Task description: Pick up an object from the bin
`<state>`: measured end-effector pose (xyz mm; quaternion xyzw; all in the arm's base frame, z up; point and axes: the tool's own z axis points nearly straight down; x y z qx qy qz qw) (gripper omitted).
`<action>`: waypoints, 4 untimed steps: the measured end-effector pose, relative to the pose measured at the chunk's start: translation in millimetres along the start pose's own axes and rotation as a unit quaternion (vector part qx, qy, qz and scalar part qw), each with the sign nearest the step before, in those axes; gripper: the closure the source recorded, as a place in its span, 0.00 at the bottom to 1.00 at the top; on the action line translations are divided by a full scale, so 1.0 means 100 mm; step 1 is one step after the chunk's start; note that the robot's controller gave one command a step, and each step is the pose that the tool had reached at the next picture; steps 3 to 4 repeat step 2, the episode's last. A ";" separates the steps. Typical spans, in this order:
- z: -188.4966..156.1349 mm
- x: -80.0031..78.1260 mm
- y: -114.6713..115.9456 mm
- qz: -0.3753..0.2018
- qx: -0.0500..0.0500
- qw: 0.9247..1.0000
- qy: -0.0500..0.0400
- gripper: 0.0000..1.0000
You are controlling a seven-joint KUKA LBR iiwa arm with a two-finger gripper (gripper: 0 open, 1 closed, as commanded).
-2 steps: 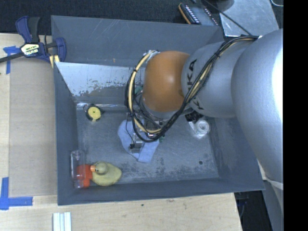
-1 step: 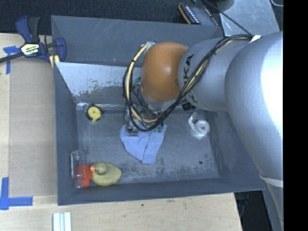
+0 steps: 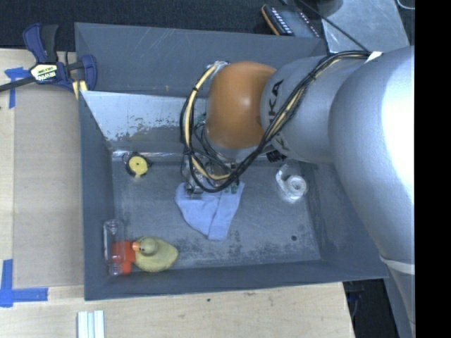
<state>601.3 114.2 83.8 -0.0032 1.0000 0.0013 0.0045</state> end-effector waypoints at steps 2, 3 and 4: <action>0.12 0.02 -0.06 -0.073 -0.001 0.997 -0.005 1.00; 0.12 0.02 -0.06 -0.073 -0.001 0.997 -0.005 1.00; 0.12 0.02 -0.06 -0.073 -0.001 0.997 -0.005 1.00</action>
Offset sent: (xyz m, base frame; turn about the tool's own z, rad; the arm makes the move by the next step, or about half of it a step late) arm -0.0042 -0.0054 -0.0138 -0.1512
